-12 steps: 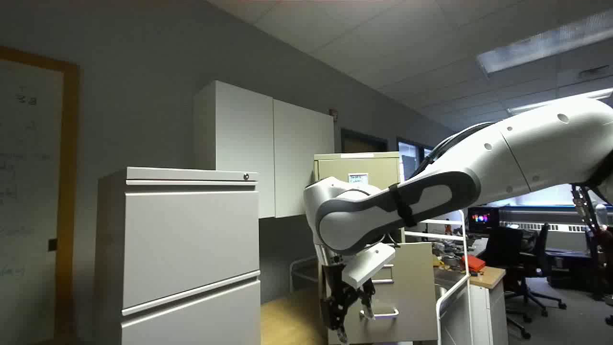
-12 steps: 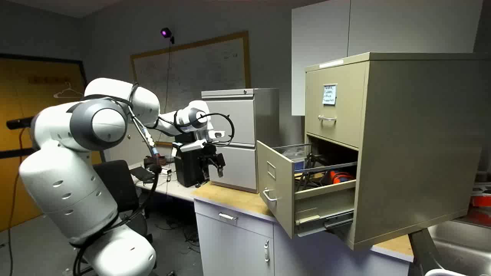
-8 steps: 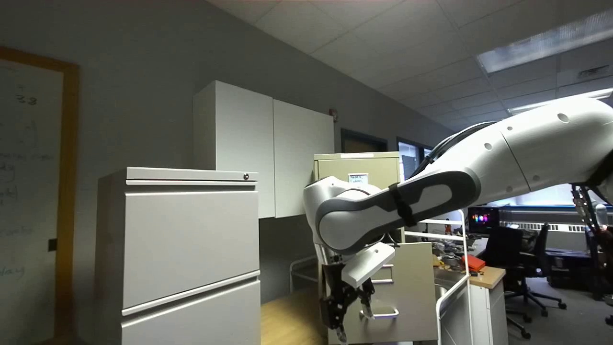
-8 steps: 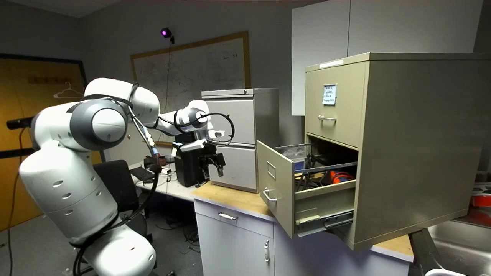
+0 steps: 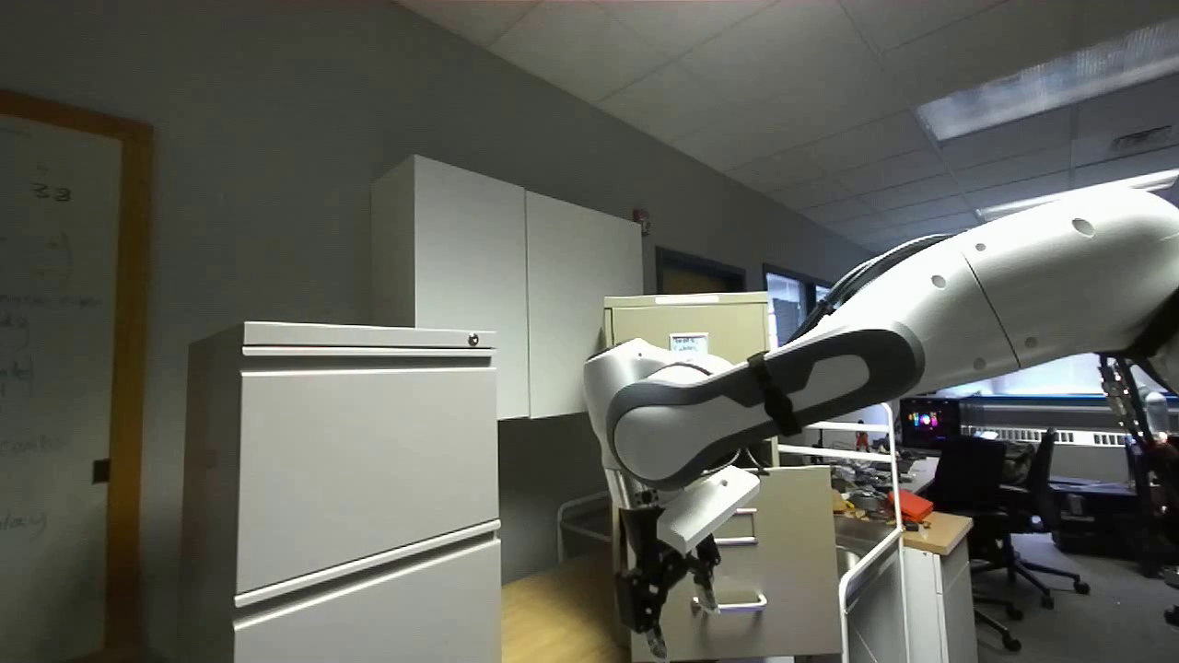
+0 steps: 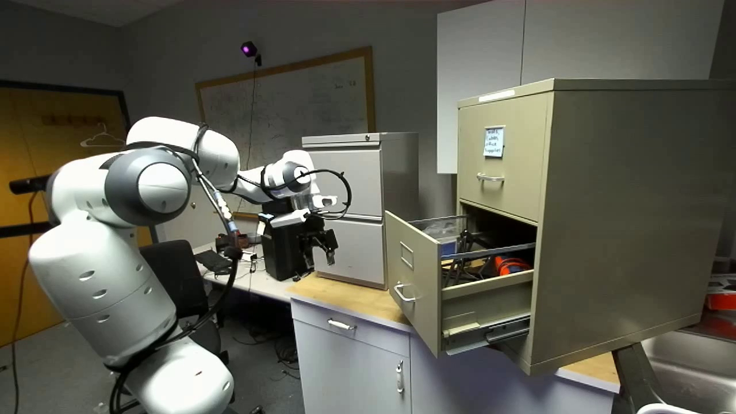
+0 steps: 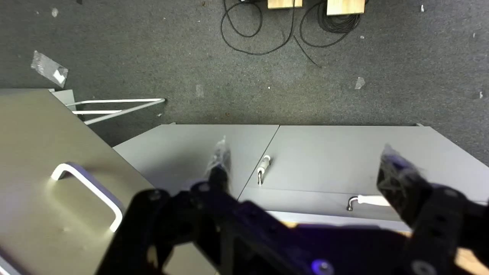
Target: Close the bottom drawer of the cabinet on the right
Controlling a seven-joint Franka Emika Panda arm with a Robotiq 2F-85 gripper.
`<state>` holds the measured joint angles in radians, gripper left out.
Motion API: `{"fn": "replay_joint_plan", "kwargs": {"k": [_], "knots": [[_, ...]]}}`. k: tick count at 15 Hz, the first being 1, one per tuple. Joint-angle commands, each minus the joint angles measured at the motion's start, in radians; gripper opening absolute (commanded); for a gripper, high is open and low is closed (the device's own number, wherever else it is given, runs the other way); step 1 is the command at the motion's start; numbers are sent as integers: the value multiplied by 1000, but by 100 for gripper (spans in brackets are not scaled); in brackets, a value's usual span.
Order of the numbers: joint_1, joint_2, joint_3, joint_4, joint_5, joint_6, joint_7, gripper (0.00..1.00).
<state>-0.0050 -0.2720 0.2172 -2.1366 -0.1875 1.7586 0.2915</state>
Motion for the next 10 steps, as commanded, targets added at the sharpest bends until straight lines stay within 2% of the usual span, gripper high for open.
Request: {"fn": "replay_joint_plan", "kwargs": {"k": [1, 6, 10], "knots": [[28, 3, -25, 3, -6, -4, 6, 100], [29, 11, -25, 15, -38, -16, 24, 100], [20, 30, -12, 48, -177, -28, 67, 100]]}}
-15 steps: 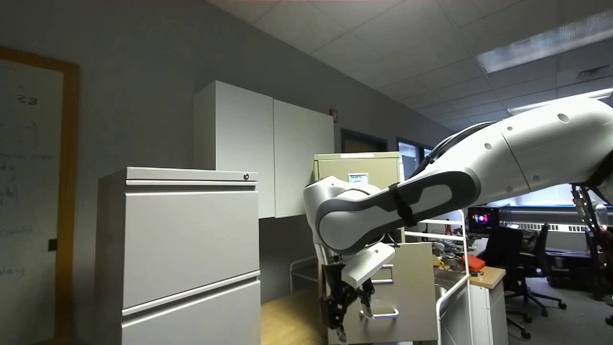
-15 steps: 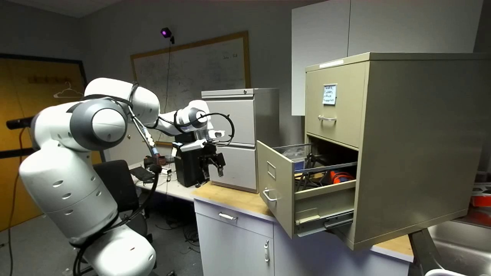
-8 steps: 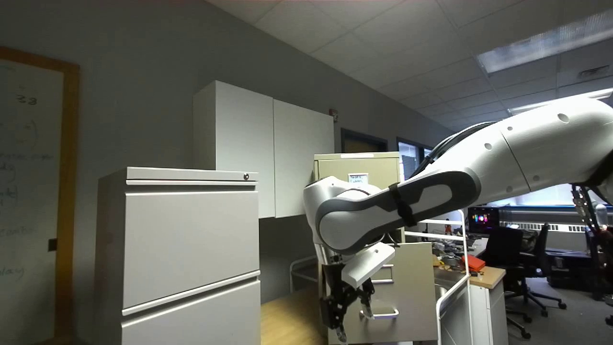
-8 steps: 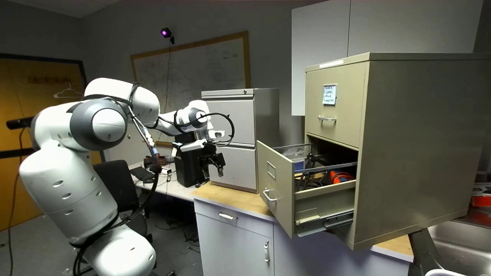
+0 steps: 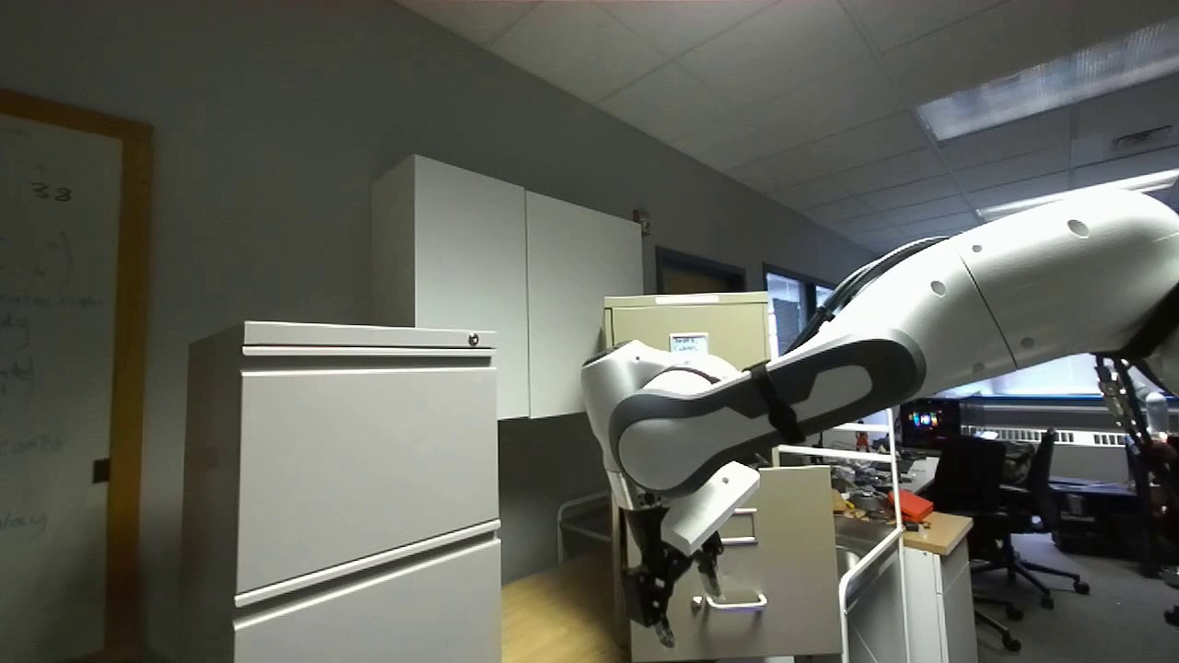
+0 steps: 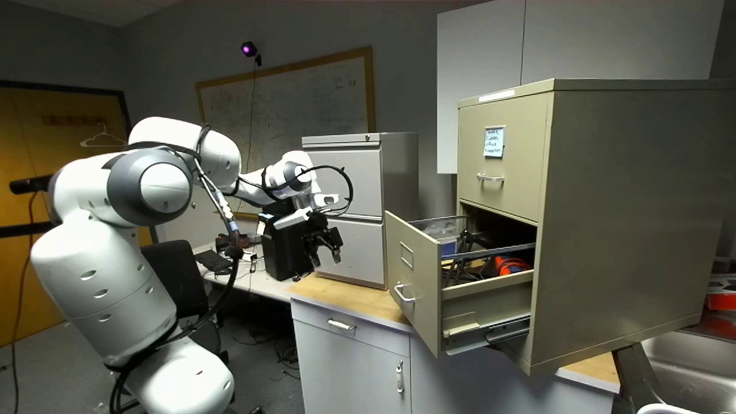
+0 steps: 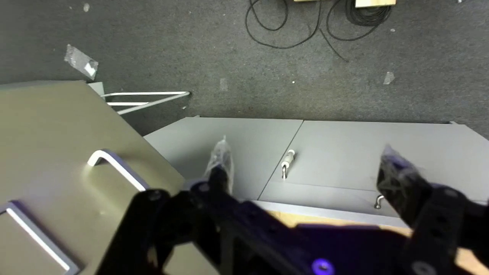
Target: Close the bottom drawer of the cabinet on the right
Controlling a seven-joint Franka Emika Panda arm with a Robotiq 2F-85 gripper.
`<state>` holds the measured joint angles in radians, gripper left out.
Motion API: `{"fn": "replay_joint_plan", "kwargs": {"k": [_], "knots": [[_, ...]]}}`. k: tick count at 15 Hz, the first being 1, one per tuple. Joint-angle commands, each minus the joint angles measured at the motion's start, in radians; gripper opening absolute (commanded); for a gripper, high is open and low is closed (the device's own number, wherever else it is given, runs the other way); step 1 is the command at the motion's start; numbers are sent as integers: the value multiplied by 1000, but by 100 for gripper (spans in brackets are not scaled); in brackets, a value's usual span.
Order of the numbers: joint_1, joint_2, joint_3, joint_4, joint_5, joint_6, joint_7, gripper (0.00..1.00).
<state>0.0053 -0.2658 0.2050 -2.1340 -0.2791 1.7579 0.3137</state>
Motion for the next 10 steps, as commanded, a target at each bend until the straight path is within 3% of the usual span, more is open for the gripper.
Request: {"fn": "replay_joint_plan", "kwargs": {"k": [1, 2, 4, 10], "knots": [[8, 33, 3, 56, -130, -31, 55, 97], [5, 47, 8, 69, -188, -32, 71, 74], [4, 79, 13, 95, -302, -29, 103, 70], [35, 251, -2, 199, -488, -62, 244, 23]]}}
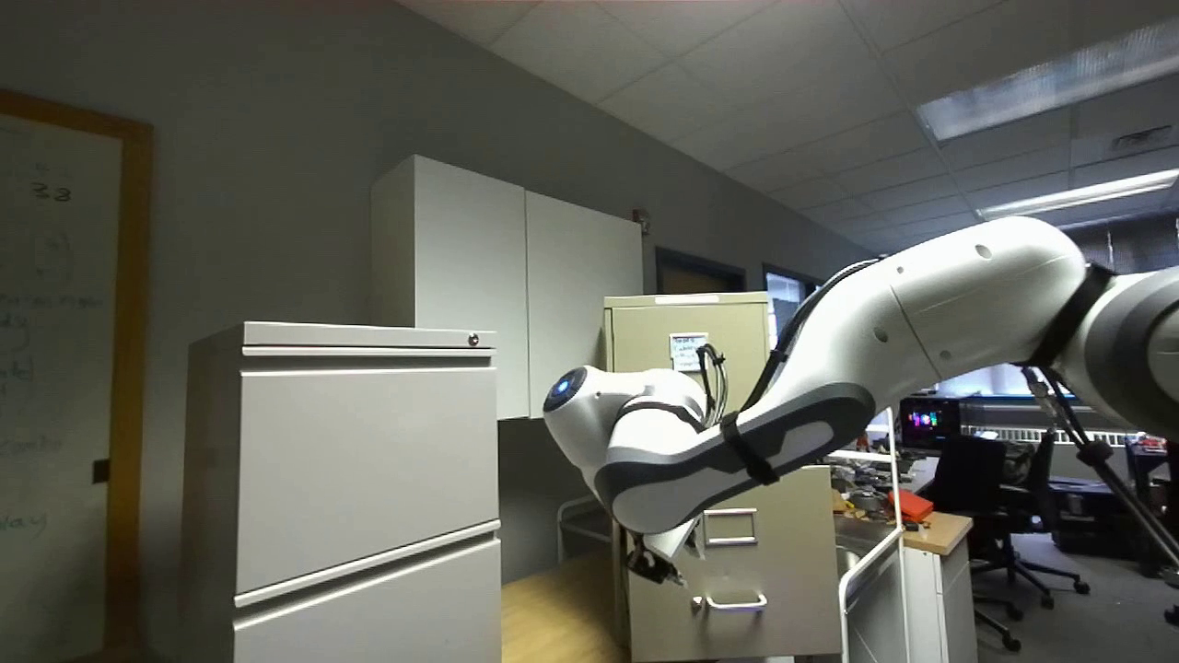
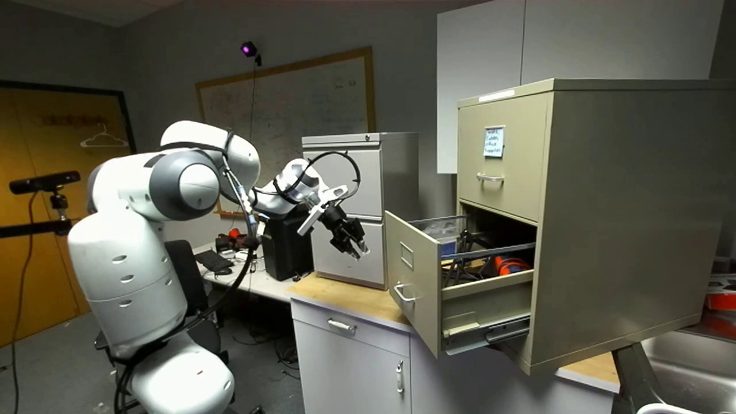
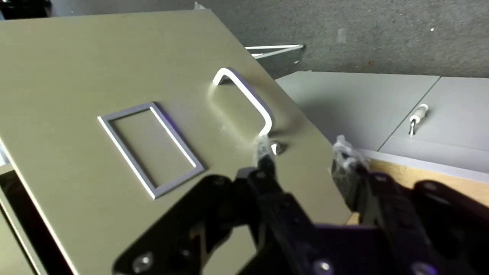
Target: Close the bottom drawer of the cabinet on the right
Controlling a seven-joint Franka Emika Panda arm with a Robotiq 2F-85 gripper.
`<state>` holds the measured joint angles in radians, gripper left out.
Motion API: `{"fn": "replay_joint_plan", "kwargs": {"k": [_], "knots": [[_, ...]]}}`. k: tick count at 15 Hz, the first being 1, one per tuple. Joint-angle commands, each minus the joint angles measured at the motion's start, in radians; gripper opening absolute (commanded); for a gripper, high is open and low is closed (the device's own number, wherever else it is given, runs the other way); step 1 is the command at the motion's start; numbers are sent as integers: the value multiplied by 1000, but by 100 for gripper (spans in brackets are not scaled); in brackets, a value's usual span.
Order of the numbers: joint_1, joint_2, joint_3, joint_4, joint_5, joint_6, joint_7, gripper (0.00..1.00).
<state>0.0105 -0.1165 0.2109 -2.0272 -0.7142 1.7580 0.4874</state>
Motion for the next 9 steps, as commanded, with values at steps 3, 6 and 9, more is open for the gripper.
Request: {"fn": "replay_joint_plan", "kwargs": {"k": [3, 6, 9], "knots": [[56, 181, -24, 150, -123, -110, 194, 1], [65, 246, -66, 201, -326, -81, 274, 0], [55, 307, -118, 266, -484, -76, 329, 0]]}}
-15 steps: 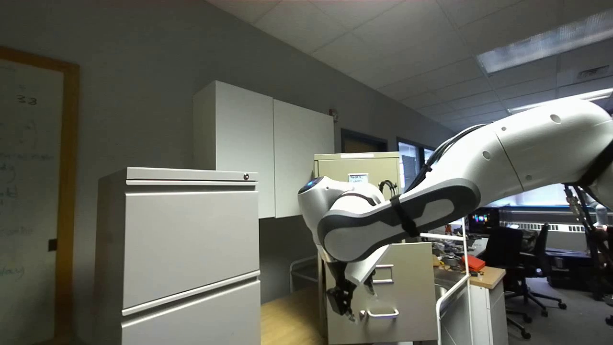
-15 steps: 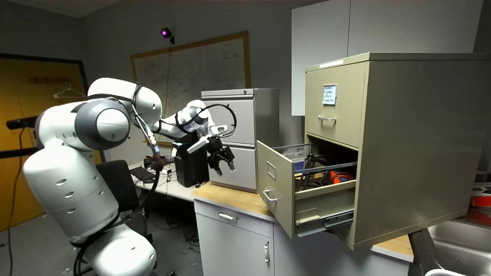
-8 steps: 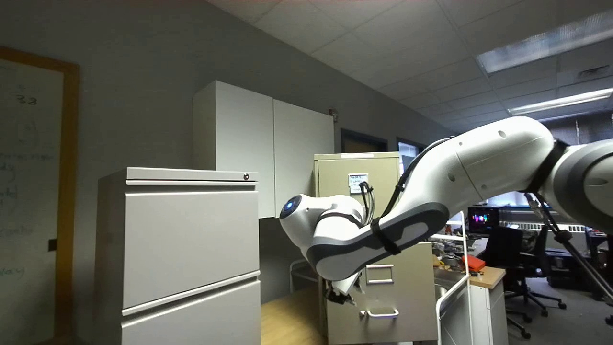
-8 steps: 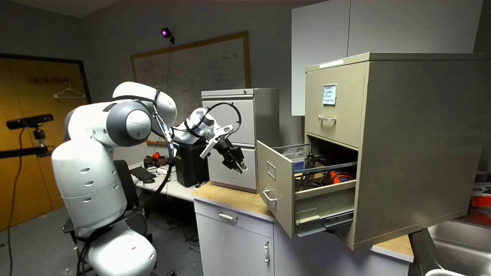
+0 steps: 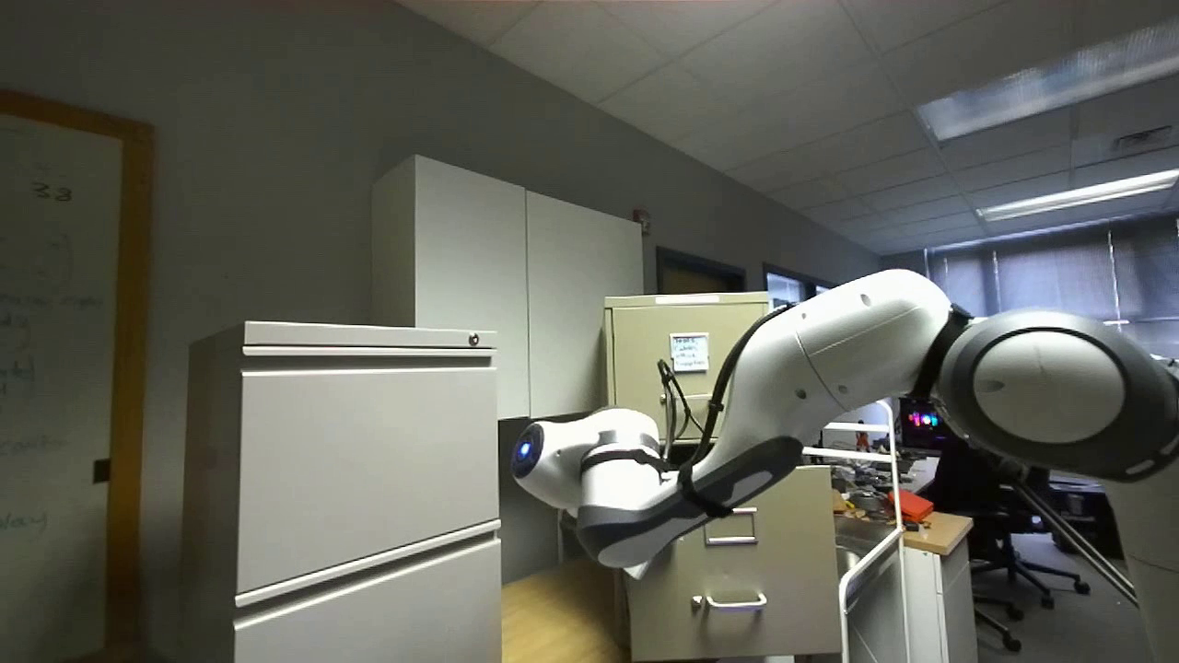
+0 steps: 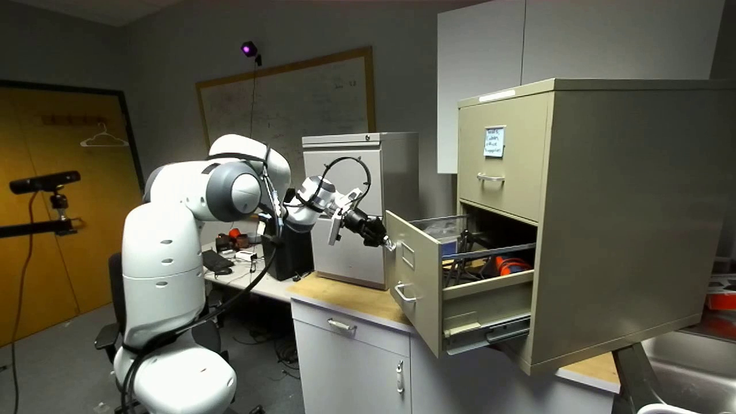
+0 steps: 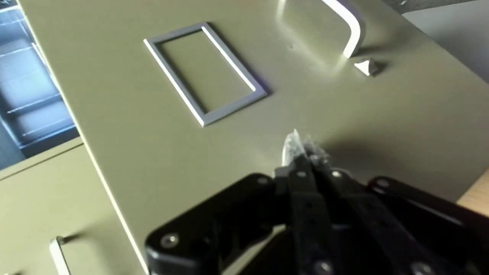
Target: Close the bottom drawer of the cabinet on the right
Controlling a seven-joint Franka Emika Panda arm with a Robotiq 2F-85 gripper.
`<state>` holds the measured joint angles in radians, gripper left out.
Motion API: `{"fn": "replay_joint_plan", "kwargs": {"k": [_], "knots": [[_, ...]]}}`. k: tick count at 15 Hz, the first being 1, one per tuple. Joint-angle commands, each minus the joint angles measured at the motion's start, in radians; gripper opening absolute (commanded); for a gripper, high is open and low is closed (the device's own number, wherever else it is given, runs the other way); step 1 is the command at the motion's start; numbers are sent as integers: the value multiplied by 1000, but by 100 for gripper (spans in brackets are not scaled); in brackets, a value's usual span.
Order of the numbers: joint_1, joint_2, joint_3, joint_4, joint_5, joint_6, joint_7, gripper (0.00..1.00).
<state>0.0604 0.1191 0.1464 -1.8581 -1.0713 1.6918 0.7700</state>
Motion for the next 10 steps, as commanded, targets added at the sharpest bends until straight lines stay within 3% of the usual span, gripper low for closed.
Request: {"fn": "replay_joint_plan", "kwargs": {"k": [1, 4, 6, 10], "knots": [[4, 85, -62, 113, -148, -17, 60, 0], [-20, 147, -105, 198, -187, 8, 61, 0], [-47, 205, -138, 292, -157, 41, 34, 0], [-109, 305, -170, 479, 23, 119, -29, 0]]}}
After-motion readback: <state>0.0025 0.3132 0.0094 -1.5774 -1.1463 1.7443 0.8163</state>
